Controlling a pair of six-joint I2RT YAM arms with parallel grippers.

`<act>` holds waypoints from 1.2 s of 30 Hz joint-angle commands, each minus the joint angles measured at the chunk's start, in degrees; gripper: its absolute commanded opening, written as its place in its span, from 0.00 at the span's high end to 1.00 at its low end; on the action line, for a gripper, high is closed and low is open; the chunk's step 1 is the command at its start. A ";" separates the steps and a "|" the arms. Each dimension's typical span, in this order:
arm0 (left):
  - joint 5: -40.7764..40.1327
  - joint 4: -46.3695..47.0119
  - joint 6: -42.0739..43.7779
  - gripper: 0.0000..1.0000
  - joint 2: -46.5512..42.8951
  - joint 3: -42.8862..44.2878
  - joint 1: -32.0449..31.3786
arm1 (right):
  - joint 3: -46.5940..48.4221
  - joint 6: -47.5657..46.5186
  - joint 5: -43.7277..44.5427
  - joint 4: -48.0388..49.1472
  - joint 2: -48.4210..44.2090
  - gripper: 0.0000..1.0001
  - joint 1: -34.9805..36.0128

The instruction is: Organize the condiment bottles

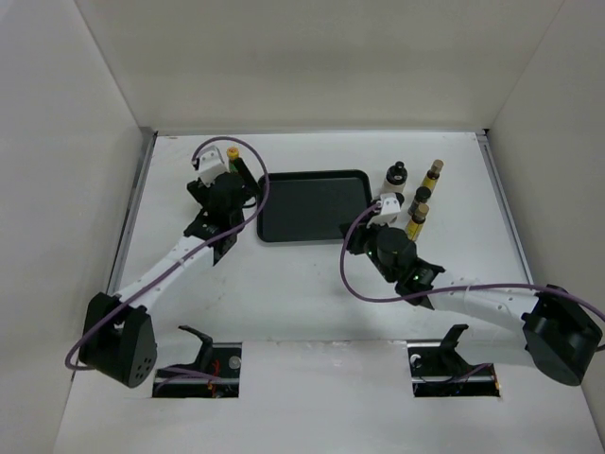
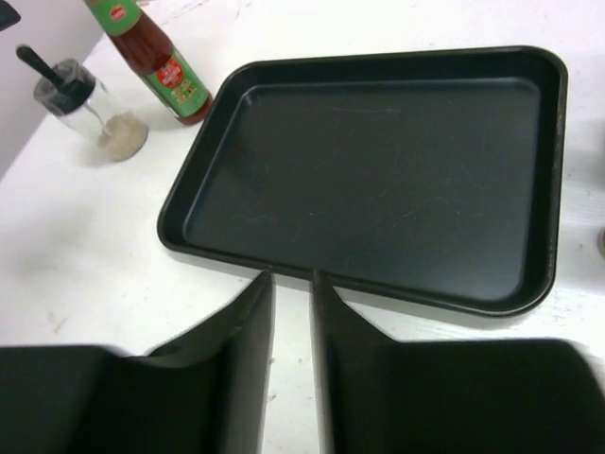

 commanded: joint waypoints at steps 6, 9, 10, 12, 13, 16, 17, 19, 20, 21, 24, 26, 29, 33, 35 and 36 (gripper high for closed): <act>3.45 7.07 5.67 0.34 10.10 13.49 3.11 | 0.68 0.00 -0.52 3.58 1.91 0.39 -1.08; 3.54 6.54 6.55 0.27 14.41 17.45 3.37 | 0.77 -0.09 -0.70 3.93 2.43 0.34 -0.90; 3.89 6.19 6.73 0.27 15.29 18.51 3.55 | 0.86 -0.09 -0.79 4.02 2.61 0.34 -0.90; 3.37 6.09 8.04 0.27 16.88 20.10 3.55 | 1.12 -0.09 -0.79 3.84 3.14 0.33 -0.90; 3.28 6.18 8.83 0.27 17.67 20.89 3.55 | 1.21 -0.26 -0.79 3.76 3.23 0.33 -0.90; 1.88 5.39 9.72 0.29 20.57 23.00 4.51 | 1.21 -0.35 -0.79 4.02 3.32 0.32 -0.90; 1.44 5.13 9.72 0.30 21.45 23.53 4.78 | 1.21 -0.35 -0.79 4.02 3.40 0.32 -0.90; 1.26 4.60 9.89 0.32 23.55 24.67 5.30 | 1.21 -0.44 -0.79 3.84 3.32 0.32 -0.90; 1.09 4.25 9.89 0.33 24.43 25.11 5.39 | 1.12 -0.44 -0.79 3.84 3.23 0.31 -0.90; 1.00 4.16 9.89 0.33 25.14 25.37 5.57 | 0.95 -0.44 -0.79 4.02 3.05 0.31 -0.90; 1.08 3.90 9.89 0.36 28.04 26.60 6.45 | 0.86 -0.35 -0.79 4.02 3.05 0.31 -1.08; 1.17 4.16 9.81 0.38 29.27 27.04 6.98 | 0.77 -0.35 -0.70 4.02 2.79 0.31 -1.08; 1.88 3.99 9.98 0.47 30.42 28.27 7.24 | 0.68 -0.35 -0.70 4.02 2.79 0.31 -1.08; 1.00 4.51 11.04 0.68 30.51 28.54 7.68 | 0.86 -0.53 -0.79 4.02 3.40 0.31 -1.16; 0.12 4.60 11.04 0.76 29.55 27.84 7.77 | 0.86 -0.53 -0.79 4.02 3.75 0.31 -1.16; -0.58 4.95 11.12 0.78 28.76 27.40 7.59 | 0.94 -0.53 -0.79 4.02 3.93 0.31 -1.16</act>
